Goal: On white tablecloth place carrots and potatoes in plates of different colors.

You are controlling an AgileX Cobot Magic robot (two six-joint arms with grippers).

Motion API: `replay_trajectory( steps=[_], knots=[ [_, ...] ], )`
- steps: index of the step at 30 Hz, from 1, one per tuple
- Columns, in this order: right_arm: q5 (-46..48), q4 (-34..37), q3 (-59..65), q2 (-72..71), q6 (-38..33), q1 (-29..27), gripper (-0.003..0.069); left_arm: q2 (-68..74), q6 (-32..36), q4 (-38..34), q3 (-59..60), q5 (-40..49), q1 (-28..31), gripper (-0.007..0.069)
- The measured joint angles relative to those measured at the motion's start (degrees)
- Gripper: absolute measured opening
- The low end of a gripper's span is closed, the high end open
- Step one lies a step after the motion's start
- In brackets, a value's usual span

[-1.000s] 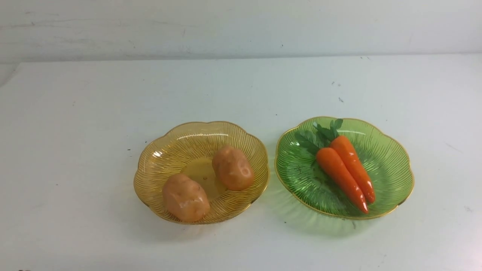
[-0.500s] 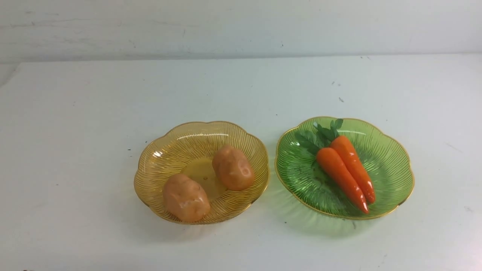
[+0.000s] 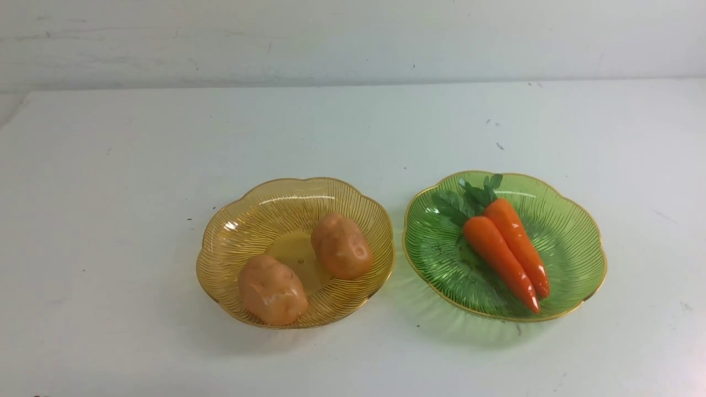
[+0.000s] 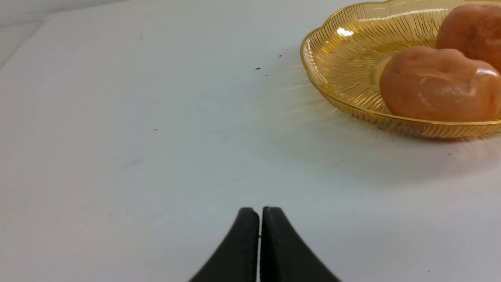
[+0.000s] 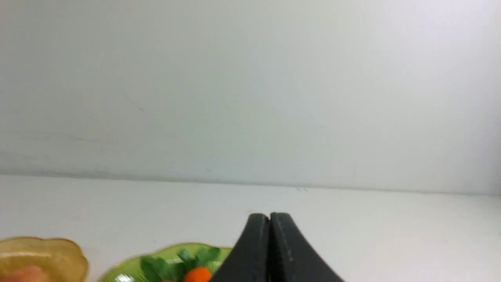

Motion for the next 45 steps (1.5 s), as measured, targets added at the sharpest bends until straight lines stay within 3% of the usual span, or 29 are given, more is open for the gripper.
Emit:
replay_trajectory(
  steps=[45],
  knots=[
    [0.20, -0.11, 0.00, 0.00, 1.22, 0.00, -0.0015, 0.00, 0.00, 0.00, 0.00, 0.00, 0.00, -0.0004]
  ],
)
